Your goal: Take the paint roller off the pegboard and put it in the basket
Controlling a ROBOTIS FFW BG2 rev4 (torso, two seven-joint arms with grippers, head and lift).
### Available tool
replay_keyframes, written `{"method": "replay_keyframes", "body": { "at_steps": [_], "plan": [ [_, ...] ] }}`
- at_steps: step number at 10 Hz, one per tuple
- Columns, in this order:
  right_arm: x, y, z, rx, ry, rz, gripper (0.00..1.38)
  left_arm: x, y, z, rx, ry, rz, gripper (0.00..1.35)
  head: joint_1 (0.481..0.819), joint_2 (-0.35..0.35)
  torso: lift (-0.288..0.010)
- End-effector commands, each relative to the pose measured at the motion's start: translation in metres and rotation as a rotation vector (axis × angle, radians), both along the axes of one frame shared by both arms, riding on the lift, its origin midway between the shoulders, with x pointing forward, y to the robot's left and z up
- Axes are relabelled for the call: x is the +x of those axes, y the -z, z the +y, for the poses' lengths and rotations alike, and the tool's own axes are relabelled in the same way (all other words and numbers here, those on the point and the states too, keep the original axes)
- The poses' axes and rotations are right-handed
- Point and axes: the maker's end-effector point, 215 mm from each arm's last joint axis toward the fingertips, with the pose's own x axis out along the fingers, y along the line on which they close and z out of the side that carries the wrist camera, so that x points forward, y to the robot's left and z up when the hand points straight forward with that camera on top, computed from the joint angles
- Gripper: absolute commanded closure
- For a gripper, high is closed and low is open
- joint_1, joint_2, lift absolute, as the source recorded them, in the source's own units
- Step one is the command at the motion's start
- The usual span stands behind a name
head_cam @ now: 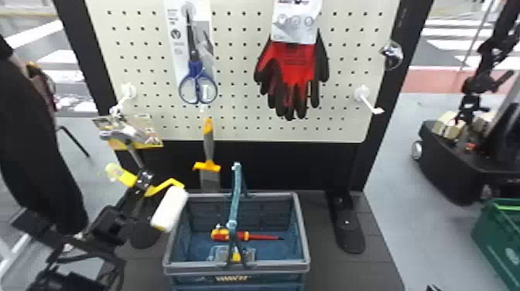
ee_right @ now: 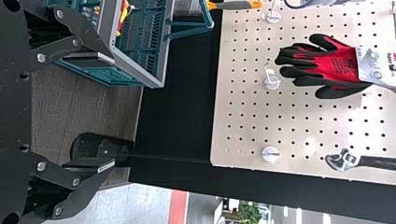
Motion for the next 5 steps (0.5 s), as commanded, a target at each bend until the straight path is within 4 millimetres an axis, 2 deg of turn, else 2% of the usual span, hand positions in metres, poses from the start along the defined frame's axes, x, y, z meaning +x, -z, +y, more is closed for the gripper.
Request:
{"method": "replay_keyframes", "body": {
  "at_steps": [1,3,5],
  "plan": [
    [0.0,0.0,0.0,0.002,0.0,-0.001,0.5,0.013,0.006,-0.024,-0.01,0.053,0.008,1.22,0.549,0.0,-0.1],
    [0.001,0.0,0.0,0.002,-0.001,-0.003,0.5,0.026,0.022,-0.061,-0.004,0.128,0.034,1.22,0.549,0.0,-0.1],
    [0.001,-0.001,0.0,0.004,-0.001,-0.005,0.5,0.031,0.05,-0.092,-0.034,0.203,0.076,1.22,0.549,0.0,-0.1]
  ]
}}
